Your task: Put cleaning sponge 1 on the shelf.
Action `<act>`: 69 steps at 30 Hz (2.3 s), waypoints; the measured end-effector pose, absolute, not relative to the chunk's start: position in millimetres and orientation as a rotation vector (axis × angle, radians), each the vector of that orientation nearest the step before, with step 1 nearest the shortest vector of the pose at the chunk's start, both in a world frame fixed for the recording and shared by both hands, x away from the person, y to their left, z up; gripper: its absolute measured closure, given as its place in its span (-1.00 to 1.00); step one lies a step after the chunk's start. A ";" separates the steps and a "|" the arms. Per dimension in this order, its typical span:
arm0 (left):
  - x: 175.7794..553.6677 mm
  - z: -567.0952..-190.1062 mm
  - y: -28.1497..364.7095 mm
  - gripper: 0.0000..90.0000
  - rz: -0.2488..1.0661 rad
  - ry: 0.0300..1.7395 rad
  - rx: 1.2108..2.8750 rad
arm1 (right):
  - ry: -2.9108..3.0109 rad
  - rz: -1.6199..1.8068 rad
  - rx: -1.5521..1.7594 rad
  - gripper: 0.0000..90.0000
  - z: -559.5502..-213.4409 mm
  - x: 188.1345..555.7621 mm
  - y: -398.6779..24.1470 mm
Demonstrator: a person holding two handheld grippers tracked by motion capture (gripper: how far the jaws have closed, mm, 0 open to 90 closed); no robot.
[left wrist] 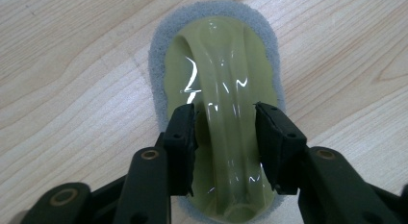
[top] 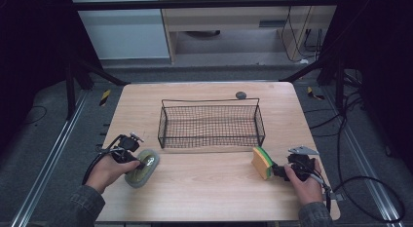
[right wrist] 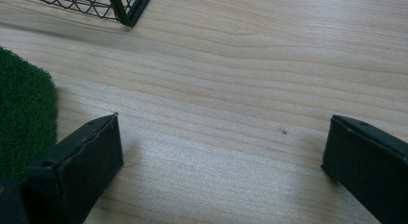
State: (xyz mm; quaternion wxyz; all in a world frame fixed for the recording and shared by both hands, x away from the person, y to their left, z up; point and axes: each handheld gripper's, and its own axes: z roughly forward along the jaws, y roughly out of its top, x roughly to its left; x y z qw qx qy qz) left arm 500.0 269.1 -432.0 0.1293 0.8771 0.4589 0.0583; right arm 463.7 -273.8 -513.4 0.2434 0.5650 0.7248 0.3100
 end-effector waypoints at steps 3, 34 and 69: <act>501.1 -432.8 268.7 0.42 0.153 1.326 2.560 | 1.981 0.847 1.543 -0.99 -513.4 463.7 -273.8; 482.3 -364.3 270.8 0.57 0.298 0.786 2.716 | 1.994 0.858 1.533 -0.99 -513.3 464.8 -272.9; 535.2 -299.2 170.7 0.57 0.763 0.317 2.753 | 2.024 0.864 1.501 -0.98 -513.4 463.1 -271.3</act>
